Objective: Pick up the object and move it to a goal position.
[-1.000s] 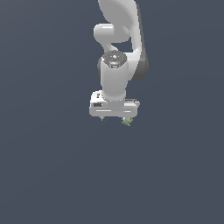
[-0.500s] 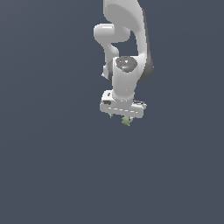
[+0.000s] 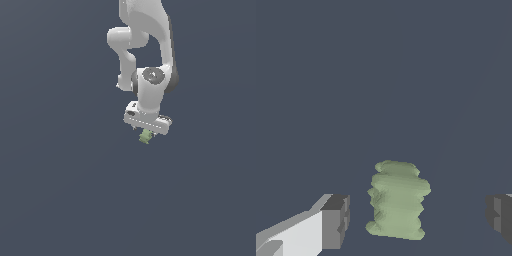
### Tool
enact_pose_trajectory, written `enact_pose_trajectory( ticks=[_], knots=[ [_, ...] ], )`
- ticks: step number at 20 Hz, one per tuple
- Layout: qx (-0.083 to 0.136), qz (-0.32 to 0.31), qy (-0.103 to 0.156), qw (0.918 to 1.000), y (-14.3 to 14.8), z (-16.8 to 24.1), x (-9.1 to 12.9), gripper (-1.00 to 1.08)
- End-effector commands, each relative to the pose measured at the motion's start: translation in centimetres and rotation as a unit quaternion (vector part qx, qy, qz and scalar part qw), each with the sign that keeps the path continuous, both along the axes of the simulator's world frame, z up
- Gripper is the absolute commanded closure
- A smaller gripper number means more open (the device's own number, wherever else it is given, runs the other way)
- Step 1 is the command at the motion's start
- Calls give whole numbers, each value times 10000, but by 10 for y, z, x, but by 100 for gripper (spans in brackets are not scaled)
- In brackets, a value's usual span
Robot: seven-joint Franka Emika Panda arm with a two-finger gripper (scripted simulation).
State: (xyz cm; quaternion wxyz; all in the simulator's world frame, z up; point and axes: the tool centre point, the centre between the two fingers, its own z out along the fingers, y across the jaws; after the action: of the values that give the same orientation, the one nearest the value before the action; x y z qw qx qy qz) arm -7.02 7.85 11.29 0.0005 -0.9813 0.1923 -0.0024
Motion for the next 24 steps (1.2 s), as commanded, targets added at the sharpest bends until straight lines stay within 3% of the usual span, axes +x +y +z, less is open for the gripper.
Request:
enact_pose_trajectory(
  ticks=[1, 17, 24],
  knots=[
    [1, -185, 7, 9998, 6, -5, -8, -92],
    [1, -529, 25, 9986, 17, -17, -23, -92],
    [1, -540, 25, 9985, 17, -46, -24, -92]
  ],
)
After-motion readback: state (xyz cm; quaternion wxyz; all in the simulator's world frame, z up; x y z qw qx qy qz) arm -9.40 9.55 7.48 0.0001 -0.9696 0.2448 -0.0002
